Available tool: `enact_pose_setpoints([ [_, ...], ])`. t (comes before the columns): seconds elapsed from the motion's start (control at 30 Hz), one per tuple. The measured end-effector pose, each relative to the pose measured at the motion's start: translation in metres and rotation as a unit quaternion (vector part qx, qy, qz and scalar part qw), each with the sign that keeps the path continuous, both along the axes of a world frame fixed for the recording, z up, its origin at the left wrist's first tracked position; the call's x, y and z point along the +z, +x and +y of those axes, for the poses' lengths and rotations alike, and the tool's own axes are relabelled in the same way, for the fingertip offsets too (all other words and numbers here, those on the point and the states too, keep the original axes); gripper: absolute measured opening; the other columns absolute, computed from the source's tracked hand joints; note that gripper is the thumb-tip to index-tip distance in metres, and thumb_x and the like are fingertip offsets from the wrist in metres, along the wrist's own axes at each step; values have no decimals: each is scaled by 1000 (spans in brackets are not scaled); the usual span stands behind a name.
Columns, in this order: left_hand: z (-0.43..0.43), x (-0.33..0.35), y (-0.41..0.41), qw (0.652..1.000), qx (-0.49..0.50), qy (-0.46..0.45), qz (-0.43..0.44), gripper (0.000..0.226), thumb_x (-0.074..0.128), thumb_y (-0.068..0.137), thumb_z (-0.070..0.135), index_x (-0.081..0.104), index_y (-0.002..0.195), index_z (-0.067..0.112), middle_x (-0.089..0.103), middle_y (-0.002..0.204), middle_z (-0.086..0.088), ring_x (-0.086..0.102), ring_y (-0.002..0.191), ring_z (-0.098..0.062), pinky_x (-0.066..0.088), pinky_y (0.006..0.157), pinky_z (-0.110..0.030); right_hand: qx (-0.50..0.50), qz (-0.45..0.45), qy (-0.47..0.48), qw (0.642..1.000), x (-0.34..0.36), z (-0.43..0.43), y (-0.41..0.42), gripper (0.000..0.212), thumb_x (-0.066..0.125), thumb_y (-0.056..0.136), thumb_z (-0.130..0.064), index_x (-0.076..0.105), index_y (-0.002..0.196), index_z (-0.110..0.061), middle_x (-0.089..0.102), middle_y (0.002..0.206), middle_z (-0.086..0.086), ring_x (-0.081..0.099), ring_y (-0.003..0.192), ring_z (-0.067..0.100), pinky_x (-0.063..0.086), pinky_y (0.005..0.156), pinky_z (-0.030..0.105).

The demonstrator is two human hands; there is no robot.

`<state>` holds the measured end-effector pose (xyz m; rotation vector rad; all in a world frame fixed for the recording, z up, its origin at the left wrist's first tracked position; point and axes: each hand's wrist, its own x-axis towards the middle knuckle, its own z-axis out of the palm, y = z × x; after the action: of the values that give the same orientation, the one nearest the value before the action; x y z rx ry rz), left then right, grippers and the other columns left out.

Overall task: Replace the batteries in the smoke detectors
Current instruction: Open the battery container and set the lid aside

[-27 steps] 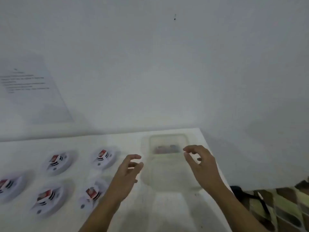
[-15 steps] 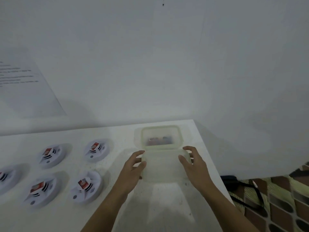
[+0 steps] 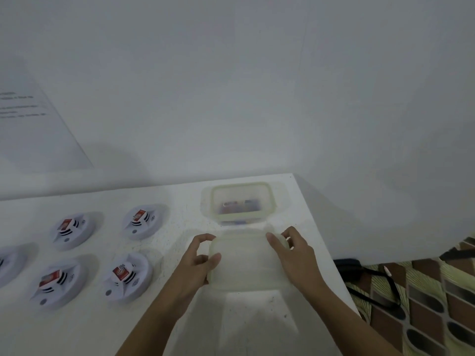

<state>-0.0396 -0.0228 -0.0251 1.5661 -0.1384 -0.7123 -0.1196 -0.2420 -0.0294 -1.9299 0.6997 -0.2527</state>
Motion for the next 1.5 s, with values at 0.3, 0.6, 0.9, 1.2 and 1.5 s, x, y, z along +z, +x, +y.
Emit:
enact_pose_setpoints([
  [0.3,-3,-7,1,980,33,55,-189,24,67,94,13,66,102,36,60,84,5,57,82,-19,52,68,-25,21,-8,26,999,-2,-3,4,44,56,97,-52,34,80,-17,38,66,0,33,58,14,31,55,22],
  [0.6,0,-7,3,997,35,14,-74,31,68,94,21,64,119,39,61,131,2,58,120,-28,56,95,-54,19,-6,24,1000,-5,-4,6,44,58,95,-54,37,81,-18,43,70,1,38,62,14,34,59,24],
  [0.9,-7,10,22,995,-60,48,-63,34,63,89,1,67,113,24,66,120,2,59,114,-22,51,87,-32,-14,-29,-18,999,-1,-4,6,45,68,89,-52,44,75,-17,50,65,-3,39,53,10,31,52,19],
  [1.2,-22,19,15,971,-159,155,-86,23,56,100,37,75,101,24,73,102,13,67,96,-8,47,82,-21,-6,66,-90,994,9,-17,12,61,69,67,-81,61,86,-24,48,65,-12,51,58,8,36,55,24],
  [1.5,-15,7,7,965,-135,216,-67,28,64,93,50,63,100,23,67,110,2,65,101,-17,50,85,-31,-33,1,39,999,12,-1,1,42,74,82,-58,60,103,-24,67,92,-2,66,86,16,49,66,25],
])
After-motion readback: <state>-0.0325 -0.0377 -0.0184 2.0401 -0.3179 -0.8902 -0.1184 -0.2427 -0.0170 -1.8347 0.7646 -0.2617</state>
